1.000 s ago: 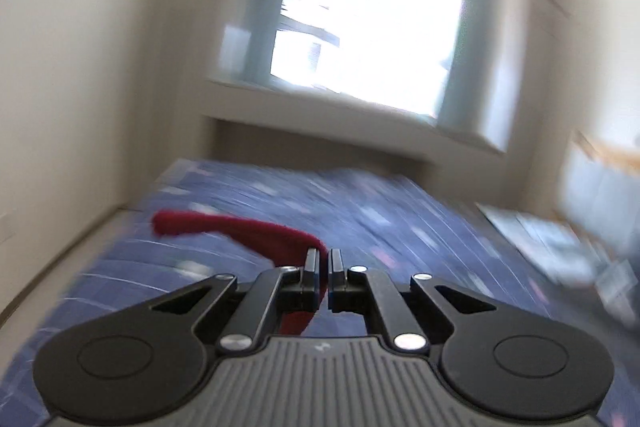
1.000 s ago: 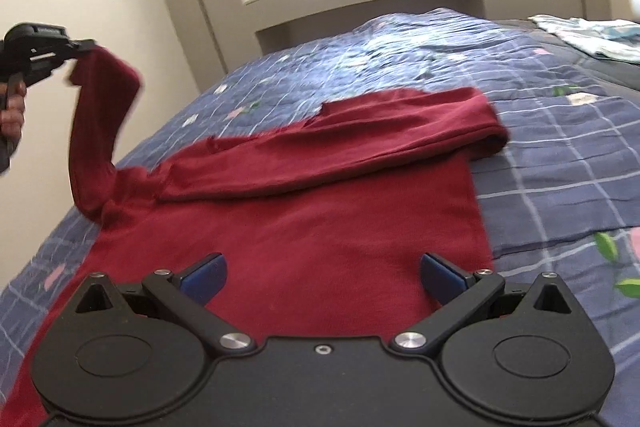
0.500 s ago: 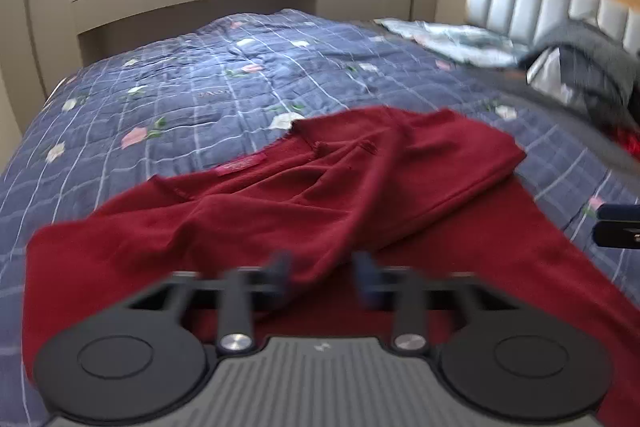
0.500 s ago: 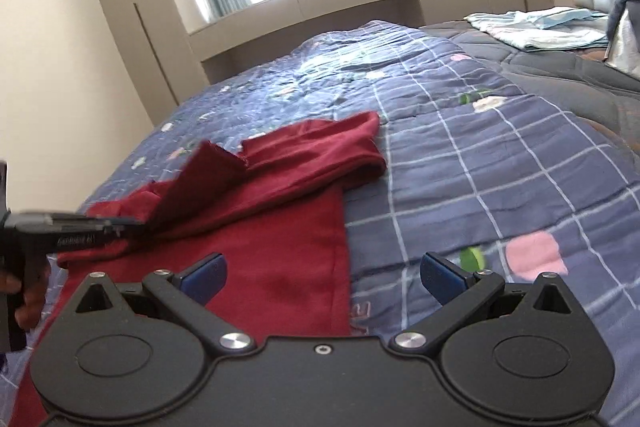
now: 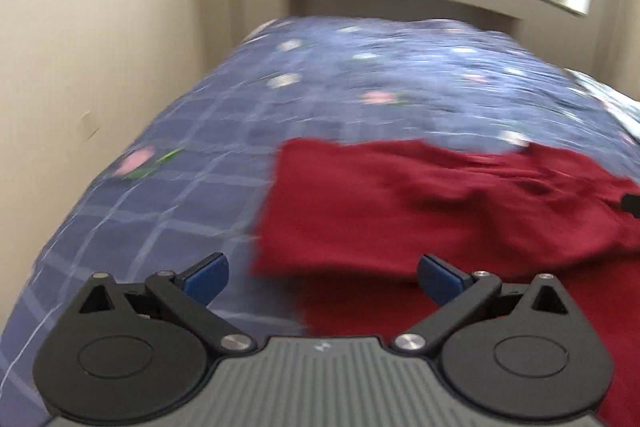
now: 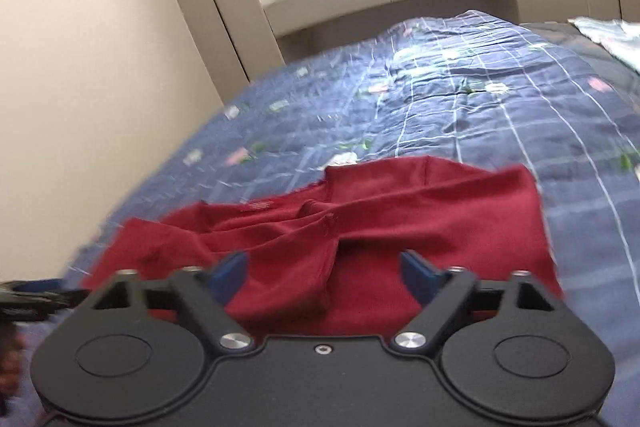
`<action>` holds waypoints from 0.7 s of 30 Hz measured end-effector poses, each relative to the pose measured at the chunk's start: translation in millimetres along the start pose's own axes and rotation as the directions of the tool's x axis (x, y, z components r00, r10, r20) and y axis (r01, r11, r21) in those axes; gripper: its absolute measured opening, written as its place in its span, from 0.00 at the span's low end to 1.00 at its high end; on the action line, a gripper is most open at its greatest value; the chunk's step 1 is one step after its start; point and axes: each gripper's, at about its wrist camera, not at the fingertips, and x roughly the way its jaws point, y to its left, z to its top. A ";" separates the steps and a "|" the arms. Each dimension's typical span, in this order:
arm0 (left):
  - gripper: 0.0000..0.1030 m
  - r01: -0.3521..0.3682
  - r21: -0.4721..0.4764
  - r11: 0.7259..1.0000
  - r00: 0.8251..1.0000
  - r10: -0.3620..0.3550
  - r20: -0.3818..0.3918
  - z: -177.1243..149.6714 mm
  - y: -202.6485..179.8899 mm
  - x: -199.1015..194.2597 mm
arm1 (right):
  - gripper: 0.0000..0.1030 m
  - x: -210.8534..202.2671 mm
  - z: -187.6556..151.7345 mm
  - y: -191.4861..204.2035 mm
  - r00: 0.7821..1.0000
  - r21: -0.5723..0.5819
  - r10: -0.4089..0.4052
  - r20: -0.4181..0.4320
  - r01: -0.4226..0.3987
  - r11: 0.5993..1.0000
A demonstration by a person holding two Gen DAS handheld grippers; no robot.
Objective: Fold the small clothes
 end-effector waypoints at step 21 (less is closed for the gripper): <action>1.00 -0.066 -0.192 0.979 0.998 0.062 -0.026 17.3 45.0 27.5 | 0.01 -11.0 28.9 5.4 0.981 -0.102 -0.118 0.155 0.135 0.986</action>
